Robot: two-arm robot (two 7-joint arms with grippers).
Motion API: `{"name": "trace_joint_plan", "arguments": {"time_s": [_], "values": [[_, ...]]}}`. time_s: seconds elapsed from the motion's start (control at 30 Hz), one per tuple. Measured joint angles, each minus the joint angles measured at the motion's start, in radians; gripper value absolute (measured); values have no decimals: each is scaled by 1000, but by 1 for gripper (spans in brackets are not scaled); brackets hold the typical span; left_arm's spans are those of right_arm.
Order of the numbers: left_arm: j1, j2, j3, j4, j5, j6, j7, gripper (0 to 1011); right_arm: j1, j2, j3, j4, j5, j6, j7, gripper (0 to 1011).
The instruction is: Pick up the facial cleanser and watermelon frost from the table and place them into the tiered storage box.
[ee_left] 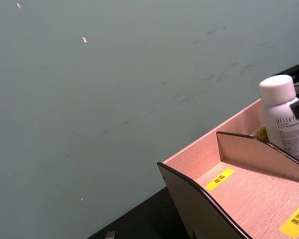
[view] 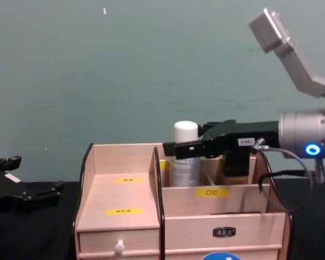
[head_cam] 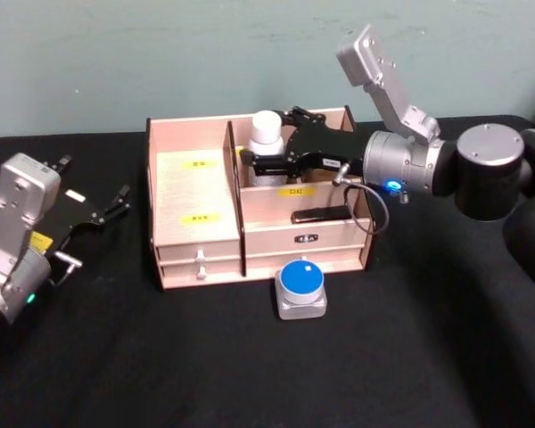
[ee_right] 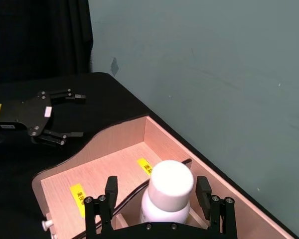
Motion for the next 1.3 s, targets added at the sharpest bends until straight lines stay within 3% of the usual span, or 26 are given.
{"name": "trace_joint_plan", "arguments": {"time_s": [0.33,0.4,0.77,1.0,1.3], "values": [[0,0,0,0,0,0,0,1009,-89,98,17,-261,25,119,-65,1000],[0,0,0,0,0,0,0,1010,-97,106,19,-279,29,128,-70,1000],[0,0,0,0,0,0,0,1010,-239,236,54,-528,93,253,-136,1000],[0,0,0,0,0,0,0,1010,-321,300,58,-635,119,302,-168,1000],[0,0,0,0,0,0,0,1010,-399,327,34,-685,135,358,-211,1000]]}}
